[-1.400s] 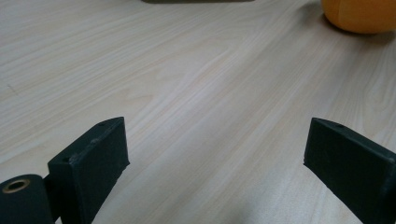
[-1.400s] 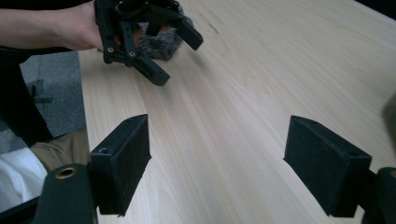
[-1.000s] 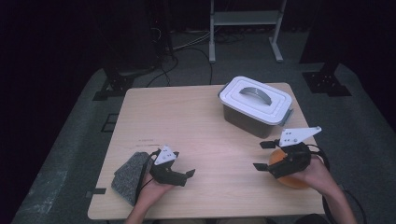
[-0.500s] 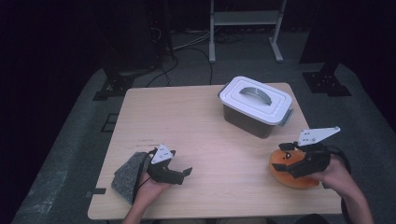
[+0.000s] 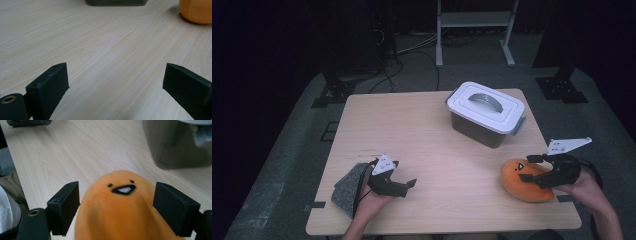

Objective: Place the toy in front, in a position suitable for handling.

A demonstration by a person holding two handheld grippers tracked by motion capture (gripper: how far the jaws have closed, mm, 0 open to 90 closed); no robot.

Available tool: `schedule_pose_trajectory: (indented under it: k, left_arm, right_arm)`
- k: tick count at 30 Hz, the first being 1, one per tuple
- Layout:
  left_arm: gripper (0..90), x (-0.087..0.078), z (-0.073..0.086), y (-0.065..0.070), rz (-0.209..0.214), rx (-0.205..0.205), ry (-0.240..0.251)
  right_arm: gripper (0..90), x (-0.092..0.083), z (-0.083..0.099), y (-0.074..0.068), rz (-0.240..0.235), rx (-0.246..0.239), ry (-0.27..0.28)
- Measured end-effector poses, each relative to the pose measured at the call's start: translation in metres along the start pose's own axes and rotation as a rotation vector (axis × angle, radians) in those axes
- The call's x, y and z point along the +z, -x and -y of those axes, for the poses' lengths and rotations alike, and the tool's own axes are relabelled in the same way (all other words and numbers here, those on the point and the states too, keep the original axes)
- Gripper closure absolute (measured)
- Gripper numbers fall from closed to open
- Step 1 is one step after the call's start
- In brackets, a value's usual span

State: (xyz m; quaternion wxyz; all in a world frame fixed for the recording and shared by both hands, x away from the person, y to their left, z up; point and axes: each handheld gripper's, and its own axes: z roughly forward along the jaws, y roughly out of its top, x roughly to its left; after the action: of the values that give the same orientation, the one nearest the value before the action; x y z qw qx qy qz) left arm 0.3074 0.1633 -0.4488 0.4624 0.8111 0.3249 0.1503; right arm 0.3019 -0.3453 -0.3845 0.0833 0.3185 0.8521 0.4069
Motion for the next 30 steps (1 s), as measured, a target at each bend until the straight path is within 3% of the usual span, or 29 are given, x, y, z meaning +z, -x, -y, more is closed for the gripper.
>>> schedule_pose_trajectory:
  k: [3, 4, 5, 8, 13, 25, 29, 30]
  left_arm:
    - [5.6, 0.001, 0.0, 0.0, 0.001, -0.003, -0.003]
    - [5.6, 0.001, 0.0, 0.001, 0.001, 0.001, -0.006]
    - [5.6, 0.002, 0.0, 0.001, 0.001, 0.001, -0.006]
    - [5.6, 0.002, 0.0, 0.002, 0.003, 0.0, -0.007]
    - [5.6, 0.004, 0.001, 0.002, 0.005, -0.002, -0.012]
    - [5.6, 0.004, 0.002, 0.0, 0.0, -0.006, -0.017]
    - [5.6, 0.004, 0.003, -0.001, -0.002, -0.009, -0.017]
    - [5.6, 0.004, 0.003, -0.001, -0.002, -0.009, -0.017]
  right_arm:
    - [22.0, 0.001, 0.01, 0.008, 0.011, 0.022, 0.006]
    - [24.3, 0.007, 0.02, 0.015, 0.006, 0.045, -0.031]
    - [24.3, 0.01, 0.024, 0.017, -0.009, 0.052, -0.033]
    - [24.4, 0.015, 0.035, 0.022, -0.046, 0.059, 0.043]
    - [23.4, 0.016, 0.038, 0.021, -0.053, 0.04, 0.058]
    - [21.8, 0.018, 0.04, 0.023, -0.069, 0.061, 0.062]
    - [40.1, 0.019, 0.036, 0.021, -0.056, 0.022, 0.028]
    - [40.1, 0.019, 0.036, 0.021, -0.056, 0.022, 0.028]
